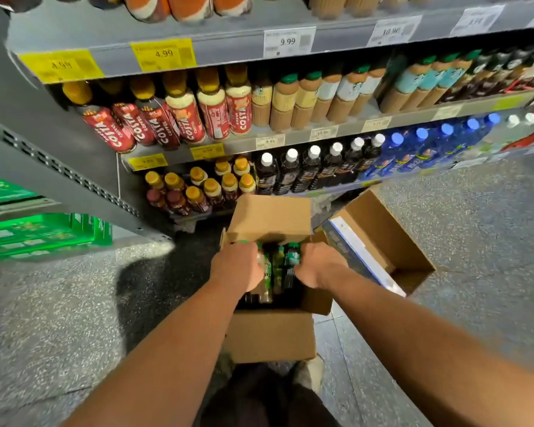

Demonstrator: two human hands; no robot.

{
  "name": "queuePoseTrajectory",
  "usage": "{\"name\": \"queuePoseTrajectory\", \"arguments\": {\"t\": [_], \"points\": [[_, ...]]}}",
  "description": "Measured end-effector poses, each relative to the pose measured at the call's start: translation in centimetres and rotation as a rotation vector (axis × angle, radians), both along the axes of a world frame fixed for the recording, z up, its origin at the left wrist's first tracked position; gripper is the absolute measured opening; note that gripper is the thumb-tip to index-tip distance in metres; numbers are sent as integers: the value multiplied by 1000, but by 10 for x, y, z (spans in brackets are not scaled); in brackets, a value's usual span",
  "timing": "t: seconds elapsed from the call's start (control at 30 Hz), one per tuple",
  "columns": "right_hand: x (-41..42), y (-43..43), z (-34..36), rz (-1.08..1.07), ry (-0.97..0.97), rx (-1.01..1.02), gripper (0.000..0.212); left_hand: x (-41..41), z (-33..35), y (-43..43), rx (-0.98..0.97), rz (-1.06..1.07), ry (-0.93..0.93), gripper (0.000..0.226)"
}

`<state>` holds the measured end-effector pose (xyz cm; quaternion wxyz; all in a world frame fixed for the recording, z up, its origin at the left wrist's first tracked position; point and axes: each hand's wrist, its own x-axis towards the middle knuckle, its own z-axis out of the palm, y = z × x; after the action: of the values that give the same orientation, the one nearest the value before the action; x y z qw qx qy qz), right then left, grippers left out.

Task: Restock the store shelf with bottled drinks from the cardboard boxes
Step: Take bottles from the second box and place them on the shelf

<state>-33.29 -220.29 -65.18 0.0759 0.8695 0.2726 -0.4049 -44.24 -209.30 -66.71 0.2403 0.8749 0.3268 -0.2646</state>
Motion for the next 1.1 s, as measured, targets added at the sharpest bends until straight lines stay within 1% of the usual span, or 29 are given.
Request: {"name": "queuePoseTrajectory", "arguments": {"t": [0.13,0.2,0.27,0.37,0.43,0.5,0.57,0.6,0.73,0.9,1.0,1.07,1.1], "points": [[-20,-11,-44,-44,57,-17,36,-9,-42,-7,-82,106,0,20],[-30,-15,-64,-46,85,-36,27,-13,-62,-12,-105,96,60,21],[-37,-15,-85,-67,111,-58,14,-20,-82,-15,-142,123,97,20],[-45,-6,-129,-135,149,-70,19,-29,-120,-16,-195,197,72,19],[-51,1,-164,-174,180,-51,14,-32,-151,-12,-235,324,72,21],[-57,7,-202,-194,201,-25,18,-32,-186,-7,-260,485,76,26],[-60,9,-238,-229,222,-1,12,-28,-221,-6,-261,622,45,32],[-60,9,-257,-269,229,13,13,-27,-238,-6,-260,679,25,33],[-59,14,-317,-449,242,64,33,-20,-297,-4,-254,848,45,39],[-59,24,-366,-580,292,123,57,-21,-347,-3,-392,1086,99,55],[-59,28,-381,-648,295,79,65,-23,-362,-4,-370,1082,98,54],[-57,28,-385,-666,273,57,65,-22,-367,-5,-356,1069,100,57],[-55,28,-386,-697,274,45,65,-21,-368,-6,-383,1089,103,61]]}}
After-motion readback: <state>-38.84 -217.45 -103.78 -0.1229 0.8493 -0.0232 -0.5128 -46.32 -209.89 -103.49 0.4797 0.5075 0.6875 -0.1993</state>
